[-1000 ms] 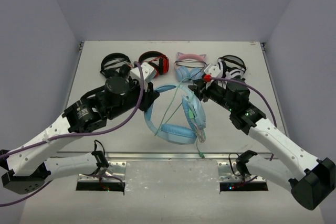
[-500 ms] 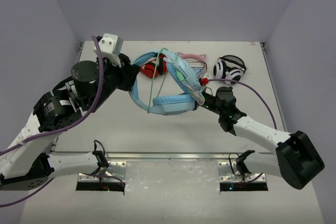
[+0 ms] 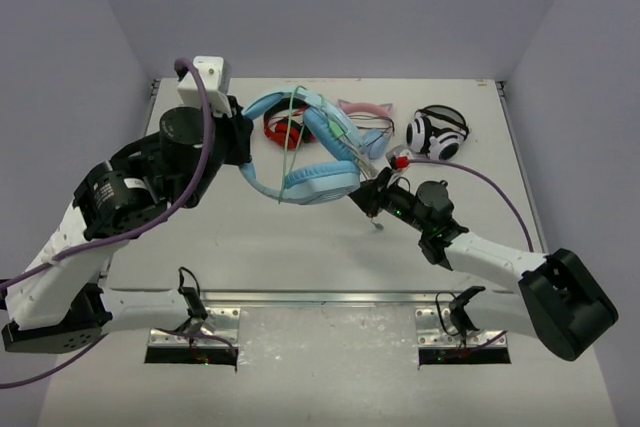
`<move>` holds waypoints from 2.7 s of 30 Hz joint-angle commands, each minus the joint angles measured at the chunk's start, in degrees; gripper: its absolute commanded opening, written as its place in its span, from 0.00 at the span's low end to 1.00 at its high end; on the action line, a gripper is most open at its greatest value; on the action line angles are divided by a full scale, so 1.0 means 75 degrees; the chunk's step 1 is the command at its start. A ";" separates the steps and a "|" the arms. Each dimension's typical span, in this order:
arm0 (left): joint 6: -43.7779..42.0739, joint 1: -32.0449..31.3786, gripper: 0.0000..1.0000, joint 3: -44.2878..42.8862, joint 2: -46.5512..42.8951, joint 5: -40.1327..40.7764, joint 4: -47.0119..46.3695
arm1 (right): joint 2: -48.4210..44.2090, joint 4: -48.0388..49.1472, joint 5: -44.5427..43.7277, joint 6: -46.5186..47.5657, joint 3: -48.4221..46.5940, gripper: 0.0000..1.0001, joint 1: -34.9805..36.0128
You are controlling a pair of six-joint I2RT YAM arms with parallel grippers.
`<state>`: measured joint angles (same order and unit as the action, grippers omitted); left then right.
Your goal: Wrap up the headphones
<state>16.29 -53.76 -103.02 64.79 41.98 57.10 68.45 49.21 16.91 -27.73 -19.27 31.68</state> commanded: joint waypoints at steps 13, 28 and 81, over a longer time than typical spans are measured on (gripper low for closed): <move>0.1121 0.0007 0.00 0.1268 -0.0168 0.3519 -0.4215 | -0.0021 0.1337 0.0465 -0.0721 0.0249 0.02 0.2969; 0.0713 0.1683 0.00 0.2179 0.1672 0.3870 -0.3980 | -0.0957 -0.4362 -0.0578 0.1701 -0.2582 0.01 0.5349; -0.3392 0.0254 0.00 0.6658 -0.1326 -0.5386 -0.5691 | -0.1169 -0.9174 -0.2644 0.6041 -0.4990 0.08 0.0065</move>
<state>-7.73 -51.03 -51.53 58.57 10.63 13.34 61.17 -24.53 -2.50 20.23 -55.83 35.16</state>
